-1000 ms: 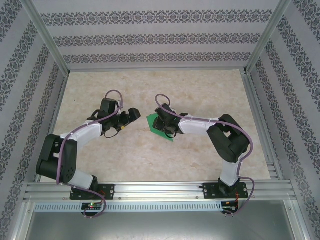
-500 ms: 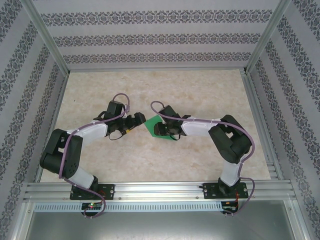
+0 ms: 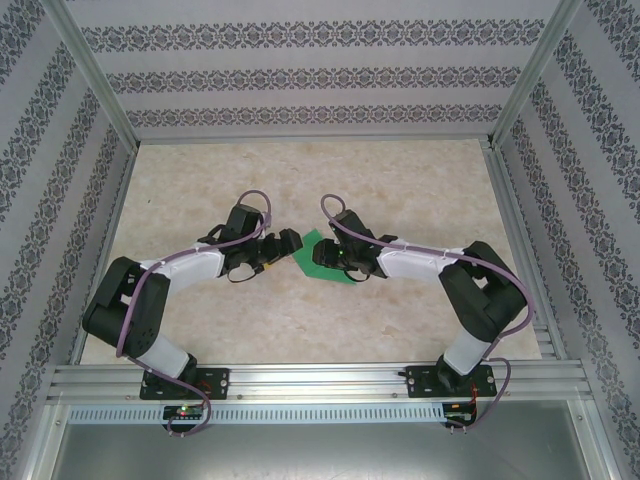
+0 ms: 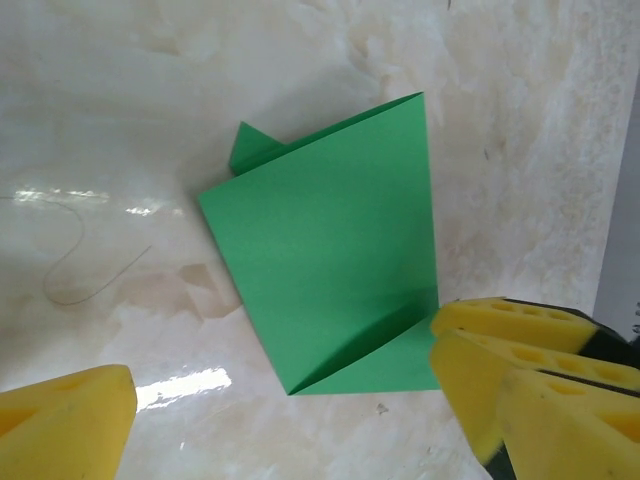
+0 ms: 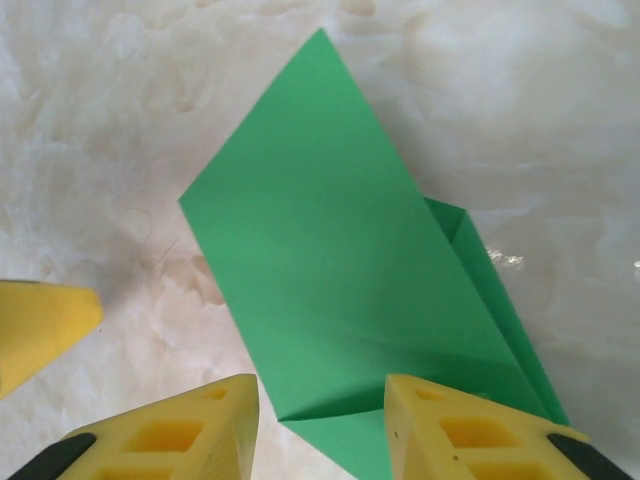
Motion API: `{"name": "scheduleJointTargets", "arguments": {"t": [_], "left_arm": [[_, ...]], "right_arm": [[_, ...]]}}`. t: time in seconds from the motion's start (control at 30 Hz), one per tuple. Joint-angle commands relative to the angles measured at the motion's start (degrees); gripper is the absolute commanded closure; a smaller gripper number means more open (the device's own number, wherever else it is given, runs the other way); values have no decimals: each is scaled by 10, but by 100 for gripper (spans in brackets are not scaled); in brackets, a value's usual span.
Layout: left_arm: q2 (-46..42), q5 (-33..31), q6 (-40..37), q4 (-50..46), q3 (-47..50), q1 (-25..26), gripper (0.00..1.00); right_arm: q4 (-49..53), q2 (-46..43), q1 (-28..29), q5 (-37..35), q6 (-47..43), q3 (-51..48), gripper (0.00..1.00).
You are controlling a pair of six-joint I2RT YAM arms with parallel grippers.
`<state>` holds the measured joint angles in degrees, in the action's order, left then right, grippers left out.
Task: Fold a paper plane with a square sheet of paper (pick it up from the middle)
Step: Rotate the paper at the center of the table, then fold the wing for the fifth time at the center of the table.
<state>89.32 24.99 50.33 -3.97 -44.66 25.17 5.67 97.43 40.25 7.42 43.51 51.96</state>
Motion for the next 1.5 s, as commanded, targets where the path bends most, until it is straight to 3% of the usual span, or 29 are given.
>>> {"name": "scheduleJointTargets", "arguments": {"t": [0.0,0.23,0.7,0.93,1.47], "left_arm": [[9,-5,28,41,6,11,9],[18,2,42,43,8,27,15],[49,18,123,53,4,65,31],[83,11,145,67,-11,76,48],[126,7,153,77,-42,81,57]], "right_arm": [[-31,19,-8,-5,34,-9,63],[-79,43,-29,8,67,-40,63],[-233,74,-82,100,156,-137,63],[-244,80,-91,109,158,-149,63],[-252,80,-94,115,154,-163,63]]}}
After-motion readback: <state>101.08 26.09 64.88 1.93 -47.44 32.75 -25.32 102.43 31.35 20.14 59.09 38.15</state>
